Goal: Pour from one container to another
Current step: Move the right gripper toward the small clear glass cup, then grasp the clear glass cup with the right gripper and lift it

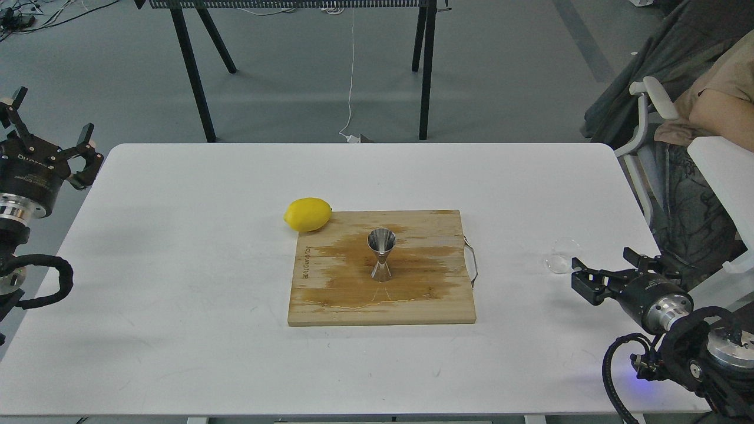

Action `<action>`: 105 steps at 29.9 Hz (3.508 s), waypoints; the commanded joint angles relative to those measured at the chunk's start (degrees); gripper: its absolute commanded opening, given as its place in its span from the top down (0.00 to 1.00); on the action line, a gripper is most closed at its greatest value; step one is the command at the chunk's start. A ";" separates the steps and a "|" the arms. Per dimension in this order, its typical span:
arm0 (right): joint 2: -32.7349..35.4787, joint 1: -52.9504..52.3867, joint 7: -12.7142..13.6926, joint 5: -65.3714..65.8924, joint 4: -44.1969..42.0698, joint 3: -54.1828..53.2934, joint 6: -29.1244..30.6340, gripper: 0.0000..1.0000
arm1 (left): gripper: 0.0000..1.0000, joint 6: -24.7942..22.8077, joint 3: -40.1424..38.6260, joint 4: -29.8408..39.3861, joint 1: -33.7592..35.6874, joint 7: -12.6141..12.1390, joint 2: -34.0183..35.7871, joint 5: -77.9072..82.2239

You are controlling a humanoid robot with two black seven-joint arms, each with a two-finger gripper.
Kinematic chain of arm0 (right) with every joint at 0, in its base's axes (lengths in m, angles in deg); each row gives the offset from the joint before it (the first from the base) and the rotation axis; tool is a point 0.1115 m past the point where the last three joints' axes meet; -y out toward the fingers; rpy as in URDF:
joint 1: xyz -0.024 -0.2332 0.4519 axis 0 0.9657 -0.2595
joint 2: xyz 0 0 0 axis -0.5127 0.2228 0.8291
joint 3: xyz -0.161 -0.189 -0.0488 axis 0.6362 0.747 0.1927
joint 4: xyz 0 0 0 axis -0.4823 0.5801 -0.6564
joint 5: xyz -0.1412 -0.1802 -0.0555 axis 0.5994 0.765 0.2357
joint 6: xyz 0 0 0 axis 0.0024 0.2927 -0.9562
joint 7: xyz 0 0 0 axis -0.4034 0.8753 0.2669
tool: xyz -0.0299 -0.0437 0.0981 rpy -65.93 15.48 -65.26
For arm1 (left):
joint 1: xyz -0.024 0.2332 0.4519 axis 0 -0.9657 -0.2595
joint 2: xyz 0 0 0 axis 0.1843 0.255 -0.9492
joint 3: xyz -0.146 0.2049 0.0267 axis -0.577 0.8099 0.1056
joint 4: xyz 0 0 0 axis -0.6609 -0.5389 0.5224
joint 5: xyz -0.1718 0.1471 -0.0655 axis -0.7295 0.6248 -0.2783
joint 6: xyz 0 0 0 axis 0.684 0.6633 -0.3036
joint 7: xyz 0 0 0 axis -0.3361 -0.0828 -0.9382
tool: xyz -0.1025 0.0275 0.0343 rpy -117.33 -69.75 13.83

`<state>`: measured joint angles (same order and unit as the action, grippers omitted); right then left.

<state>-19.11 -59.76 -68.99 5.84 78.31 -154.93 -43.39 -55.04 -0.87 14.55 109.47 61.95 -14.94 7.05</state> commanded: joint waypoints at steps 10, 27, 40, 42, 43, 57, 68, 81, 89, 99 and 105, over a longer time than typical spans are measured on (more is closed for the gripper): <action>-4.52 -3.17 -0.06 4.14 -3.89 1.29 -3.14 0.01 | 0.05 0.00 0.09 -1.15 -0.04 0.00 0.00 0.09; -8.30 -8.79 -0.15 5.72 -12.68 2.96 -3.14 0.01 | 0.04 0.00 0.09 -2.21 -0.47 0.00 -0.35 0.09; -9.09 -12.04 -0.06 5.81 -16.99 3.66 -2.44 0.02 | 0.03 0.00 0.17 -2.38 -0.65 0.00 -0.53 0.26; -9.09 -12.66 -0.15 5.89 -17.60 3.75 -2.44 0.02 | 0.03 0.00 0.17 -2.38 -0.65 0.00 -0.53 0.26; -9.27 -13.01 -0.15 5.98 -17.87 3.75 -2.44 0.02 | 0.03 0.00 0.09 -2.38 -0.65 0.00 -0.53 0.26; -10.59 -13.54 -0.15 8.71 -19.01 3.75 -2.44 0.07 | 0.03 0.00 0.09 -3.17 -0.65 0.00 -0.70 0.26; -10.68 -13.81 -0.15 10.02 -19.01 3.75 -2.00 0.12 | 0.03 0.00 0.09 -4.76 -0.74 0.00 -1.94 0.26; -10.59 -14.07 -0.15 11.26 -19.01 3.75 -1.47 0.24 | 0.03 0.00 0.09 -4.85 -0.74 0.00 -2.02 0.26; -10.68 -13.98 -0.15 12.49 -19.10 4.63 -0.16 0.38 | 0.03 0.00 0.09 -4.93 -1.09 0.00 -2.02 0.26; -10.59 -13.81 -0.15 12.58 -19.10 5.95 0.99 0.48 | 0.03 0.00 0.09 -6.43 -1.09 0.00 -3.17 0.26; -10.59 -13.54 -0.15 12.58 -19.10 6.04 2.13 0.49 | 0.03 0.00 0.17 -7.39 -1.53 0.00 -3.78 0.26</action>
<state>-29.73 -73.51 -69.14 18.41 59.22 -148.91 -41.57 -55.04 -0.73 7.46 108.30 61.95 -18.28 7.32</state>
